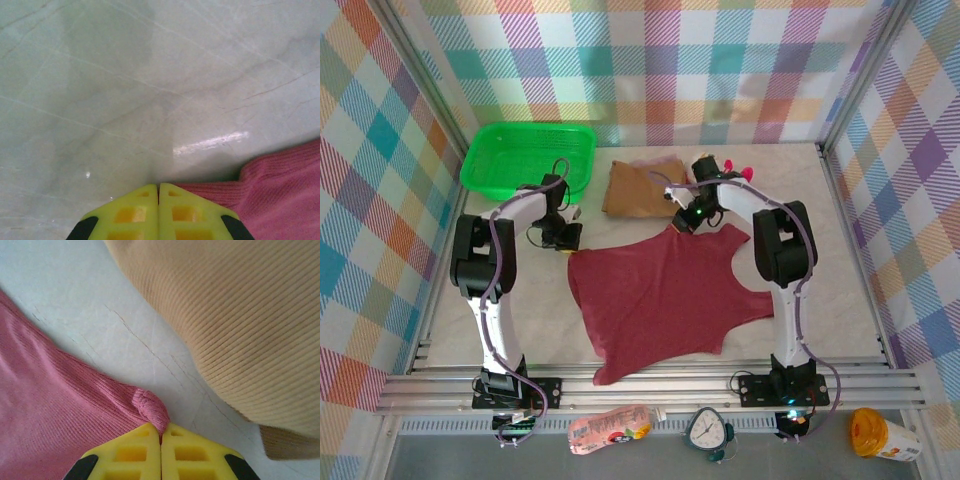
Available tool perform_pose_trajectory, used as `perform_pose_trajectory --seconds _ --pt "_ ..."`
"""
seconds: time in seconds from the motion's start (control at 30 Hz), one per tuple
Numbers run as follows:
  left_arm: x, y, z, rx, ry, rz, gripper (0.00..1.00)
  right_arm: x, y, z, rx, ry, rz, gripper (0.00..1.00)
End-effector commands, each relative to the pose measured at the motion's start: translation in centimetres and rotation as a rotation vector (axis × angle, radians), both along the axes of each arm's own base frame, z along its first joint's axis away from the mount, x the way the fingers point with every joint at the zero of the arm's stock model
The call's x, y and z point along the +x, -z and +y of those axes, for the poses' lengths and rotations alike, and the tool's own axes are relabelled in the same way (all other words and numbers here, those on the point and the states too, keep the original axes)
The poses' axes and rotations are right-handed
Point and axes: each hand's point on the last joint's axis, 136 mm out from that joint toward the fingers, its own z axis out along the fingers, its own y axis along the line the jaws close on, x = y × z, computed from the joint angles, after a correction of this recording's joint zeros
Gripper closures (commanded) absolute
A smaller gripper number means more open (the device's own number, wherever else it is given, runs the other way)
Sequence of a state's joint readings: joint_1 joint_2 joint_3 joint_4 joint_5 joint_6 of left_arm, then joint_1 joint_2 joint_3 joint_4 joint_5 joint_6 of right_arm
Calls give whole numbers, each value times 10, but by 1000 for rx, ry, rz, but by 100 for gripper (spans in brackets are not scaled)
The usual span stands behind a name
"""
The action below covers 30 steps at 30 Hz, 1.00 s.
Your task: Fold and stack the tank tops
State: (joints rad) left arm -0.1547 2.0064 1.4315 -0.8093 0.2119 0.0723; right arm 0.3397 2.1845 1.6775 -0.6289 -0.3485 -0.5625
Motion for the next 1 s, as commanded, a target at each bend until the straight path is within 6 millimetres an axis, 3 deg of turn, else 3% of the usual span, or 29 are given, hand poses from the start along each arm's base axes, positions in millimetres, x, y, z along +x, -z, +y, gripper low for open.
perform_pose_trajectory --seconds 0.0,0.2,0.5,0.73,0.97 --pt "5 -46 -4 -11 21 -110 100 7 -38 -3 37 -3 -102 93" --pt "-10 -72 -14 -33 28 -161 100 0 -59 -6 115 7 -175 92" --pt "-48 -87 -32 -48 50 -188 100 -20 -71 -8 152 -25 -224 90" --pt "-73 -89 -38 -58 68 -188 100 -38 -70 -11 166 -37 -216 87" --pt "-96 -72 -37 -50 72 -131 100 -62 -59 -19 150 -58 -199 83"
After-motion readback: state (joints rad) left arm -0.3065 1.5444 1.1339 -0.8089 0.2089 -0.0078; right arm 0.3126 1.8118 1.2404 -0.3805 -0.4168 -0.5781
